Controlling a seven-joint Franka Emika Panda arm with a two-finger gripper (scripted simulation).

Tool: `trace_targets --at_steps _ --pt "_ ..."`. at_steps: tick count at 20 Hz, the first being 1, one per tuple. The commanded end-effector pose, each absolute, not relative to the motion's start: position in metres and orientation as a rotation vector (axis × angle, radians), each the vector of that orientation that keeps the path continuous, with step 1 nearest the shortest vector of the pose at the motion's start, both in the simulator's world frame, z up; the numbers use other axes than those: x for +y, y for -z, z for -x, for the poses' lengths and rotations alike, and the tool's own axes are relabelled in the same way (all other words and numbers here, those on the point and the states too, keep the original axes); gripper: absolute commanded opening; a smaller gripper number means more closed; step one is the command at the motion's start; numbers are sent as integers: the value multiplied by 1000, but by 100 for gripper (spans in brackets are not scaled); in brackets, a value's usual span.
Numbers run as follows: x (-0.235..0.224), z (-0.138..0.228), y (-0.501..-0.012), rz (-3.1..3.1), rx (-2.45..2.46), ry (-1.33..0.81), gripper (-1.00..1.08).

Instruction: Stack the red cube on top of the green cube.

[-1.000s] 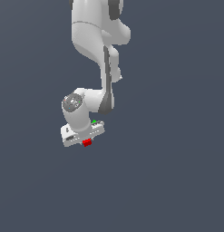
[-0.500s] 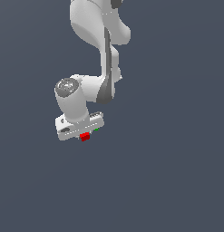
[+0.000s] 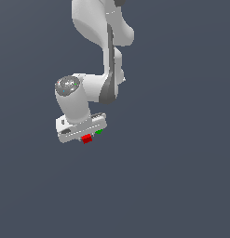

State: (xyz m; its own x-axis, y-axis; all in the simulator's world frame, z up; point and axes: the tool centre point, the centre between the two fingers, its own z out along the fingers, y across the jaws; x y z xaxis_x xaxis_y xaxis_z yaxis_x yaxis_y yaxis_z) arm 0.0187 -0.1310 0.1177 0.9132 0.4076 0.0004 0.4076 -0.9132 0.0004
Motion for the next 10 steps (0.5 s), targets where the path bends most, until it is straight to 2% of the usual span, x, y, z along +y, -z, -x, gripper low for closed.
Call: trace_targets --at_steps 1,10 --pt "-130 -16 -117 -3072 655 -1 -100" --pt "-122 11 -104 -3072 655 -1 -100"
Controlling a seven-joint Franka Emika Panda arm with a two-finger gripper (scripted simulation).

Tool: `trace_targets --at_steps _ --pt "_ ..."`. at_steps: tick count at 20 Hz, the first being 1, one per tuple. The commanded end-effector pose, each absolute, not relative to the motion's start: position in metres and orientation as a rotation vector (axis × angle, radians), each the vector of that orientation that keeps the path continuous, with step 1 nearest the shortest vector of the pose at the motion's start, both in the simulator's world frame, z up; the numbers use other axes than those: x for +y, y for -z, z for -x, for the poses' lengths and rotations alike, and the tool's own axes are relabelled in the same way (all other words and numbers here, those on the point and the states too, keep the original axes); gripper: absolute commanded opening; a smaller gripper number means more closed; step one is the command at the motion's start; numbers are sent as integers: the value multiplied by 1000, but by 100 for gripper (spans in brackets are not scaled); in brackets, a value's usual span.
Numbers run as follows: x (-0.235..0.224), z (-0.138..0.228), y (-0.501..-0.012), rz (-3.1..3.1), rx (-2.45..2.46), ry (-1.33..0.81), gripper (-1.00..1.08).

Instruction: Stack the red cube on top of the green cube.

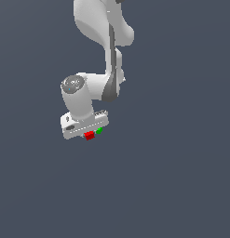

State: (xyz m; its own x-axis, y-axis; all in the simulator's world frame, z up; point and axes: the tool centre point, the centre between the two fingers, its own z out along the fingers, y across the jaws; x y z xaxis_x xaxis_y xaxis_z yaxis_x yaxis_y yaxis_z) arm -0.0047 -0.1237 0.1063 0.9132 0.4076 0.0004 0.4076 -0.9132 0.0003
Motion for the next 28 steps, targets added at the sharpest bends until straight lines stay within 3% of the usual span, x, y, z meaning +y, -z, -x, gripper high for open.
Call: trace_targets --at_steps 1,12,22,23,28 --pt "-120 16 -101 -3072 655 -1 -100" --pt "-103 72 -72 -3073 655 -1 -100" --pt "-97 91 -62 -3073 655 0 -100" --pt "-97 91 -62 -3073 655 0 100" --pt "-97 91 -62 -3073 655 0 100"
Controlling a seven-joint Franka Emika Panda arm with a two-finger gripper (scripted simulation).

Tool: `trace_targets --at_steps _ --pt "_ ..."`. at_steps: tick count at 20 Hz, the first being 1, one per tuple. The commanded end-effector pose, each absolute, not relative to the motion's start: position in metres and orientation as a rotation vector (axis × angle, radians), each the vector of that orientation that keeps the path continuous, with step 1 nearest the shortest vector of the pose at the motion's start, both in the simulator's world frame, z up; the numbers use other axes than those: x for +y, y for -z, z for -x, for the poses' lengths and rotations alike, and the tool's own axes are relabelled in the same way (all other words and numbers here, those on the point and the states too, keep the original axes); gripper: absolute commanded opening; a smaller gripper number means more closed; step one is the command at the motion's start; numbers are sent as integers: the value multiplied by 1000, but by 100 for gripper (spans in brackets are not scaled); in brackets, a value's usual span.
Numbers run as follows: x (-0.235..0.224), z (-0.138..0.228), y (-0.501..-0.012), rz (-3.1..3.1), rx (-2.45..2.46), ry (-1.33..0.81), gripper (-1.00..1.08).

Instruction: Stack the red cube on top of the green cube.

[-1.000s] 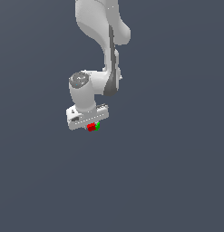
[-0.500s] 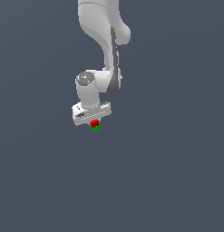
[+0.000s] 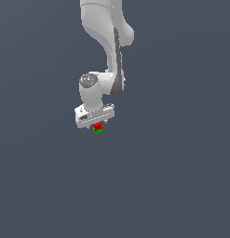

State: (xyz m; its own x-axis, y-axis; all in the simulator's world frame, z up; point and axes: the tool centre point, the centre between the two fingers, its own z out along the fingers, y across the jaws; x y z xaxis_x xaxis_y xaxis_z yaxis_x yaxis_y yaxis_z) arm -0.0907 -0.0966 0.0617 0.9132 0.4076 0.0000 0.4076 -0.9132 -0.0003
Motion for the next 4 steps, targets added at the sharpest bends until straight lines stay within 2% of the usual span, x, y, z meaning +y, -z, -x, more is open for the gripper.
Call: trace_targets --at_steps 1,4 --pt "-97 91 -62 3072 -655 0 100" --pt "-97 91 -62 3072 -655 0 100"
